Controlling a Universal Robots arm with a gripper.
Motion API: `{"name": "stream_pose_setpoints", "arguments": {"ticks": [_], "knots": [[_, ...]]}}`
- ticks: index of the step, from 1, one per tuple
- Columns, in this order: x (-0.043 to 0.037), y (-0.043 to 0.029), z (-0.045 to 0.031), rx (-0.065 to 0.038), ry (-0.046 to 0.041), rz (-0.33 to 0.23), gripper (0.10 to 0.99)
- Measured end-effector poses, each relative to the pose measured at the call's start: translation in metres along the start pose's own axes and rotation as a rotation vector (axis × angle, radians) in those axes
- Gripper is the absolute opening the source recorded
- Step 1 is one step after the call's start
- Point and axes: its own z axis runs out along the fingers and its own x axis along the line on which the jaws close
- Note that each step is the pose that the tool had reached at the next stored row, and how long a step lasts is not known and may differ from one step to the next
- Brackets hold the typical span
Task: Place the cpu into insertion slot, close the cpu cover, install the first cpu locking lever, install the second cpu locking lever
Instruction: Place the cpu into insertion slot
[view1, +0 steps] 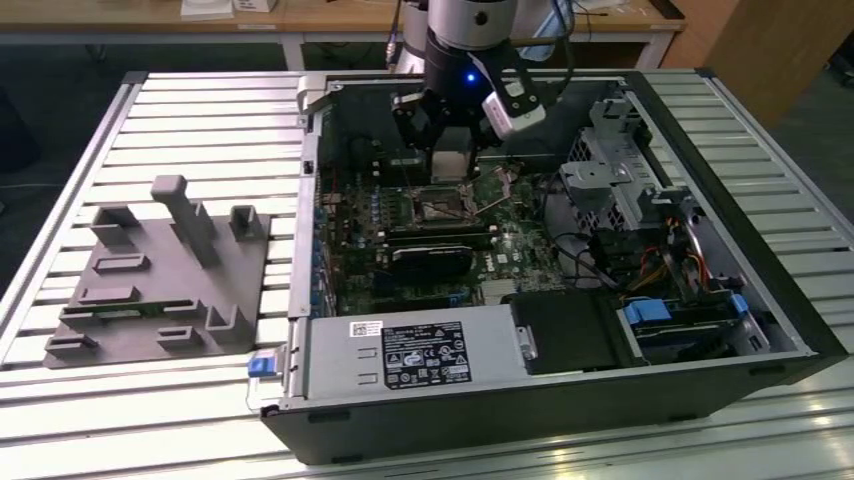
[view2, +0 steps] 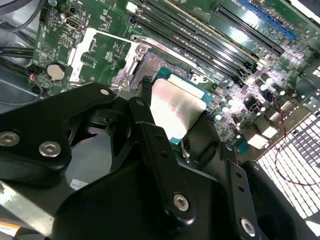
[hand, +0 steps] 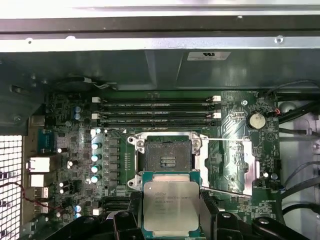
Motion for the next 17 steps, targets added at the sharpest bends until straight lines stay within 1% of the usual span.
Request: {"name": "stream_pose_setpoints", "arguments": {"ticks": [5,9,17], "knots": [[-0.0013,0.0001,0.0037,0.000,0.0001,0.000,0.537],[-0.0036,0.0016,0.0081,0.000,0.0001,0.000,0.537],[-0.0050,0.0028,0.0221,0.000,0.0000,0.000,0.537]]}}
